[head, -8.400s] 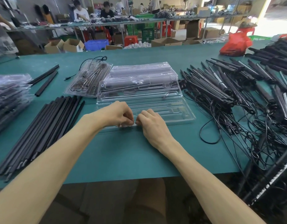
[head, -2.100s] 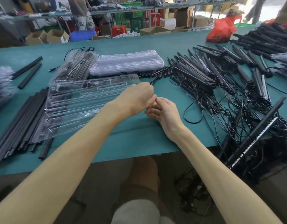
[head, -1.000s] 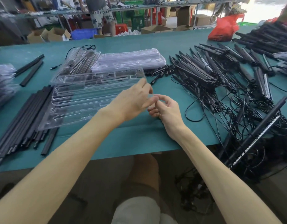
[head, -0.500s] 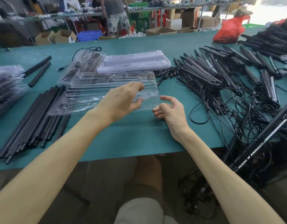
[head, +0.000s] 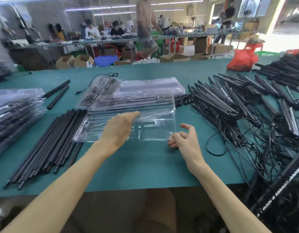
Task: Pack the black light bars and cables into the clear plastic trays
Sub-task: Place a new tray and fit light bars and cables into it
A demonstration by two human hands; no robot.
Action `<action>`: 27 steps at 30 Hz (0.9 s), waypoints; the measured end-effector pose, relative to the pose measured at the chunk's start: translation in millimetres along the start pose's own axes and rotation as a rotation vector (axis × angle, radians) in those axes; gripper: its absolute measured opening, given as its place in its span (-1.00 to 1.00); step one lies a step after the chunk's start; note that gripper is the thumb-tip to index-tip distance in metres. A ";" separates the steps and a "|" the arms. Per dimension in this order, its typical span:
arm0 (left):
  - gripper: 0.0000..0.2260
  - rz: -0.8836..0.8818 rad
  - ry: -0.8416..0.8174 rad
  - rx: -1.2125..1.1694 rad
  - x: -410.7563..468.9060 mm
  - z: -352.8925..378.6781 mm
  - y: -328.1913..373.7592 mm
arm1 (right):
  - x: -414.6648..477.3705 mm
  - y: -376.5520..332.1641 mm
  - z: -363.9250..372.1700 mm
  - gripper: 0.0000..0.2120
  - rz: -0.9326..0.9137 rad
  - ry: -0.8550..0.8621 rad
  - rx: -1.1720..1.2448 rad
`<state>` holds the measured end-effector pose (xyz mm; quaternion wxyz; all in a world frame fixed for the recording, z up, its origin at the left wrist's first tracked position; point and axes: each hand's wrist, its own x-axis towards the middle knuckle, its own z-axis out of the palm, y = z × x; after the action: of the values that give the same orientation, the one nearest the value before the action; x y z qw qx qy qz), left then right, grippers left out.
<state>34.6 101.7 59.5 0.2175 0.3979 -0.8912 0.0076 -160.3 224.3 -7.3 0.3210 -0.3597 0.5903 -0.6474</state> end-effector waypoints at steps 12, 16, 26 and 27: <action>-0.71 0.023 0.172 -0.220 18.7 -9.8 18.6 | -7.7 -16.2 2.5 -0.81 0.062 -0.125 0.148; -0.78 0.033 0.212 -0.264 26.6 -18.5 14.8 | -3.7 -11.1 1.9 -0.82 0.082 -0.119 0.132; -0.71 0.193 0.362 -0.067 31.8 -52.7 20.3 | -4.1 -12.2 -1.4 -0.77 0.109 -0.066 0.142; -0.69 0.206 0.338 -0.027 28.1 -51.5 19.3 | -5.0 -12.8 -1.3 -0.79 0.105 -0.066 0.145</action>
<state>24.0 104.7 120.4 0.3676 0.2946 -0.8780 0.0845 -158.6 230.4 5.0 0.3992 -0.3251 0.5490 -0.6584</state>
